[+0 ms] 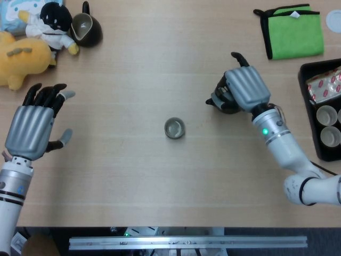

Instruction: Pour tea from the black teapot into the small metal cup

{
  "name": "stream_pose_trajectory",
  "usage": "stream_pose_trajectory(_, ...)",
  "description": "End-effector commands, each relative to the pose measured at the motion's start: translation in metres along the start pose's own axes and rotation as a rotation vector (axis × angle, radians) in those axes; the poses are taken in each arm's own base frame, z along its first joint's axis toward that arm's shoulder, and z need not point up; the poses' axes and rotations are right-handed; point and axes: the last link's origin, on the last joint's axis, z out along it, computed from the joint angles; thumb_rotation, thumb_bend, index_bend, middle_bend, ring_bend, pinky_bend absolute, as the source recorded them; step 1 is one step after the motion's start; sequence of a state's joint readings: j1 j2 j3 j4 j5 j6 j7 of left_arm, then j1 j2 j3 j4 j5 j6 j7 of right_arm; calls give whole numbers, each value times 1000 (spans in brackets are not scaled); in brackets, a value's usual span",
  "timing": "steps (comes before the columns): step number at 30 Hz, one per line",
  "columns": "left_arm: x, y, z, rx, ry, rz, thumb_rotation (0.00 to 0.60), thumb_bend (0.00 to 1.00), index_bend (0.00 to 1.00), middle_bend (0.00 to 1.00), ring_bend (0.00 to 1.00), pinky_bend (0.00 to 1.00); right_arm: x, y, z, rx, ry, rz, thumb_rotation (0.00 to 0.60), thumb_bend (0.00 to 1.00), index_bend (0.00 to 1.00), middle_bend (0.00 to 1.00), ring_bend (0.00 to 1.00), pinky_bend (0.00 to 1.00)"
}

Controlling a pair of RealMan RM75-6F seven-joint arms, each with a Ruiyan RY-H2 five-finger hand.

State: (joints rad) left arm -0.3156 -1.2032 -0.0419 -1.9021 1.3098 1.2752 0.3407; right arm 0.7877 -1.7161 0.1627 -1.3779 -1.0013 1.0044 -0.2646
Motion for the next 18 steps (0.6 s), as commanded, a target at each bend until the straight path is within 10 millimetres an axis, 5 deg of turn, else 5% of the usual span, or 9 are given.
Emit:
stream_pose_trajectory(1, -1, 0, 0, 1, -3, 1, 600, 291, 188, 134, 149, 84, -5, 3, 0, -4, -1, 17, 600, 379, 1000, 928, 834, 76)
stream_pose_trajectory(18, -5, 5, 2, -6, -20, 7, 600, 291, 189, 134, 150, 84, -21, 18, -3, -22, 6, 122, 600, 379, 1000, 897, 805, 76)
